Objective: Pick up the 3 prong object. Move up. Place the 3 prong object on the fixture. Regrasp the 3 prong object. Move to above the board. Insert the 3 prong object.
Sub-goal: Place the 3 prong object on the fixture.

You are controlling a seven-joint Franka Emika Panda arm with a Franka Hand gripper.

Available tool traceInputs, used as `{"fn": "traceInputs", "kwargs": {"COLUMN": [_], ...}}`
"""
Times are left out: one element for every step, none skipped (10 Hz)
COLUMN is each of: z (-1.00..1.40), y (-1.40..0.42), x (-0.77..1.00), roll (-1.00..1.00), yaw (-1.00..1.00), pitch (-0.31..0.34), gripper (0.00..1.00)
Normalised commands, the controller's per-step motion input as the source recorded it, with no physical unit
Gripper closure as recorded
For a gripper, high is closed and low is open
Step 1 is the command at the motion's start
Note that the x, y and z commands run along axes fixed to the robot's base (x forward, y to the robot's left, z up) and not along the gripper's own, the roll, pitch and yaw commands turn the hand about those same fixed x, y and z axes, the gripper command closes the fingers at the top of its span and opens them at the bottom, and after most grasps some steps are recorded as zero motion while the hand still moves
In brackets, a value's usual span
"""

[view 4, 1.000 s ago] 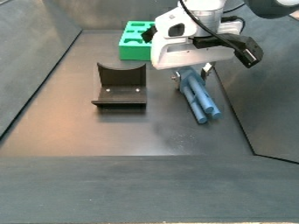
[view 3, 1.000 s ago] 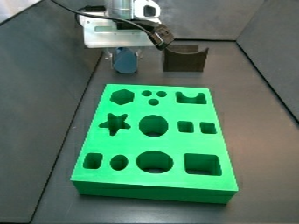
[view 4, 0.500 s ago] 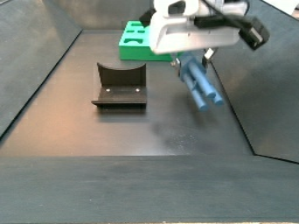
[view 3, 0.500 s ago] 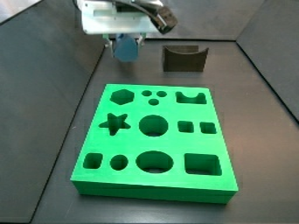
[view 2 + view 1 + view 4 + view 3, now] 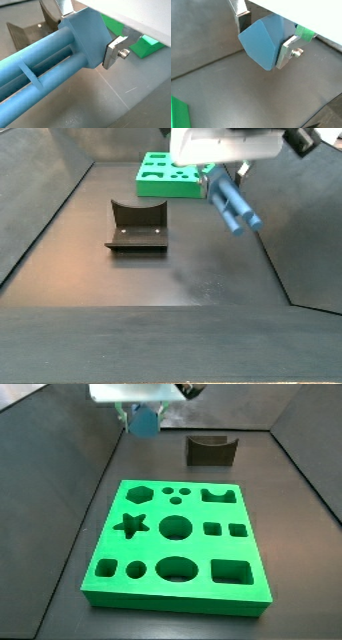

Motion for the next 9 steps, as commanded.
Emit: {"fn": "traceInputs", "kwargs": {"z": [1.00, 1.00, 0.94, 0.79, 0.64, 0.48, 0.29, 0.25, 0.20], "y": [-0.01, -0.01, -0.01, -0.01, -0.01, -0.01, -0.01, 0.05, 0.05], "x": [-0.02, -0.02, -0.02, -0.01, -0.01, 0.00, 0.01, 1.00, 1.00], "roll": [-0.06, -0.07, -0.08, -0.09, -0.09, -0.10, -0.12, -0.13, -0.13], "yaw": [0.01, 0.01, 0.01, 0.01, 0.00, 0.00, 0.00, -0.79, -0.71], "pitch": [0.026, 0.028, 0.033, 0.039, 0.047, 0.054, 0.064, -0.144, -0.102], "gripper": [1.00, 1.00, 1.00, 1.00, 1.00, 1.00, 1.00, 1.00, 1.00]}}
